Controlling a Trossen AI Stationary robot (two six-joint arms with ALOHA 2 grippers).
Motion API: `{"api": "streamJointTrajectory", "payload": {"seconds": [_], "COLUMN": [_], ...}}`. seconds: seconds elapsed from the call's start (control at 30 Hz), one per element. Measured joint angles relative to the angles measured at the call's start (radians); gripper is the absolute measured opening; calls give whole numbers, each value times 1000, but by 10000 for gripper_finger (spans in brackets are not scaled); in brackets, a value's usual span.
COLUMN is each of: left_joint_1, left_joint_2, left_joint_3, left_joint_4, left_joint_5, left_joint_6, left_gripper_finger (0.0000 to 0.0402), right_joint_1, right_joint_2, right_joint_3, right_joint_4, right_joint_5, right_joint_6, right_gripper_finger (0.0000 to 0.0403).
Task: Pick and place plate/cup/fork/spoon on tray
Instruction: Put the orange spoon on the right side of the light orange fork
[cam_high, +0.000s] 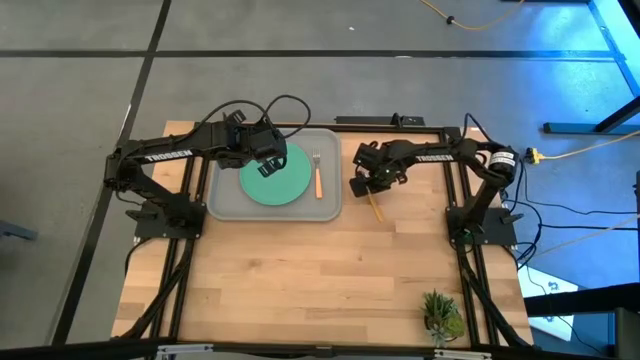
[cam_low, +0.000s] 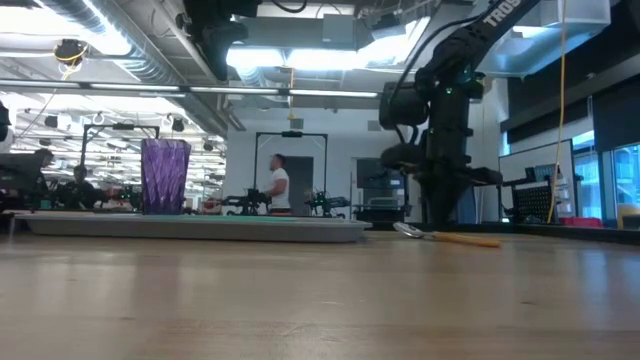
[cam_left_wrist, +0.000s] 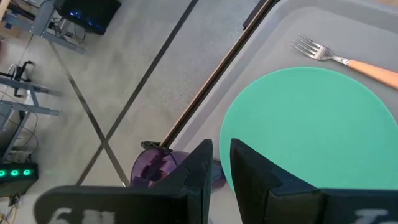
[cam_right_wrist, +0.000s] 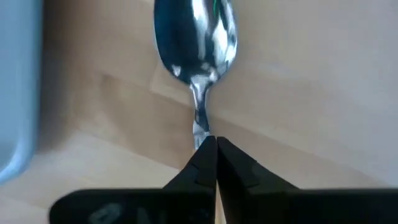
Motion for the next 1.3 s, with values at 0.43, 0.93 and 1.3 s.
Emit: {"api": "streamJointTrajectory", "payload": {"seconds": [0.43, 0.93, 1.3], "left_joint_1": [0, 0, 0], "left_joint_2": [0, 0, 0], "left_joint_3": [0, 0, 0], "left_joint_4": [0, 3, 3], "left_joint_5": [0, 0, 0], "left_joint_6": [0, 0, 0], "left_gripper_finger": [50, 50, 50], "right_joint_1": [-45, -29, -31], "right_joint_2": [0, -1, -1], "right_joint_3": [6, 6, 6], "right_joint_4": [-1, 2, 2], "right_joint_5": [-59, -25, -43], "right_joint_6": [-104, -102, -212], "right_gripper_finger": [32, 11, 48]}}
